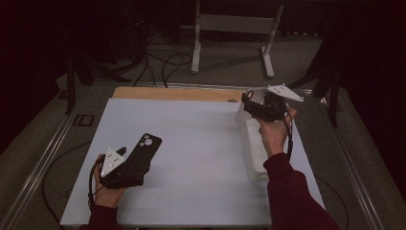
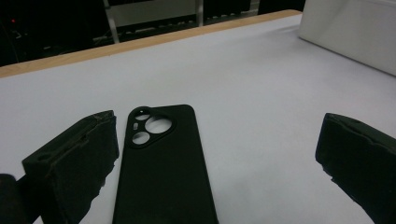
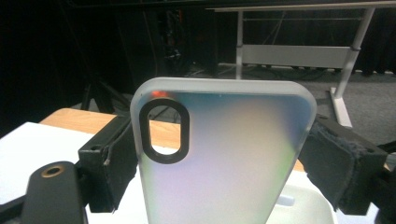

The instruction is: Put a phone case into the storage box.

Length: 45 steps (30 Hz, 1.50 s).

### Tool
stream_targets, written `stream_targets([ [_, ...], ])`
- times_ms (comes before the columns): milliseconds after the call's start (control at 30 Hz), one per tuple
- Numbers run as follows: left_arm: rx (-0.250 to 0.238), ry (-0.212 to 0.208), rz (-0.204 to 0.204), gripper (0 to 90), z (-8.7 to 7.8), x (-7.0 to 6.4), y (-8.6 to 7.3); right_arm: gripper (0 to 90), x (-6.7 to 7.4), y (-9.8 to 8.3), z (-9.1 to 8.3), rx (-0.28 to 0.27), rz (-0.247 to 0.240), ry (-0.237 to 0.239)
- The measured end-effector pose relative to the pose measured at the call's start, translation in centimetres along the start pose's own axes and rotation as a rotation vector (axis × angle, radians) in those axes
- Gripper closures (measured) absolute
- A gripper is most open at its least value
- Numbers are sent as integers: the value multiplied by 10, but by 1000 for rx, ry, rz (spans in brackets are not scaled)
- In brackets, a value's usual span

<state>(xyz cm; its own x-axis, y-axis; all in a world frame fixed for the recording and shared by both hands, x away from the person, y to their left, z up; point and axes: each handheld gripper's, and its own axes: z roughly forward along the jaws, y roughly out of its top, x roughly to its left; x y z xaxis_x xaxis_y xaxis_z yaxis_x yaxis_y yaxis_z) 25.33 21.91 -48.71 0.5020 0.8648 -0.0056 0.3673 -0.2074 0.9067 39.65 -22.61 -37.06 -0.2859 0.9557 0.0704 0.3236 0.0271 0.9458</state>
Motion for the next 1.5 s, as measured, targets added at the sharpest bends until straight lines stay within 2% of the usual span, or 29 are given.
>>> stream_targets([
  [300,4,-4,1,0,0,0,0,170,-10,0,7,10,20,-45],
  [433,4,-4,1,0,0,0,0,170,-15,-1,9,16,9,-65],
  [600,5,-5,2,0,0,0,0,170,-24,1,15,29,15,-120],
  [833,5,-2,0,0,0,0,0,170,-32,0,22,45,11,-173],
  [1300,-2,0,-6,0,-1,1,0,170,-39,-13,40,91,22,-213],
  [1500,-3,0,-5,0,-2,1,0,169,-39,-20,47,110,30,-214],
])
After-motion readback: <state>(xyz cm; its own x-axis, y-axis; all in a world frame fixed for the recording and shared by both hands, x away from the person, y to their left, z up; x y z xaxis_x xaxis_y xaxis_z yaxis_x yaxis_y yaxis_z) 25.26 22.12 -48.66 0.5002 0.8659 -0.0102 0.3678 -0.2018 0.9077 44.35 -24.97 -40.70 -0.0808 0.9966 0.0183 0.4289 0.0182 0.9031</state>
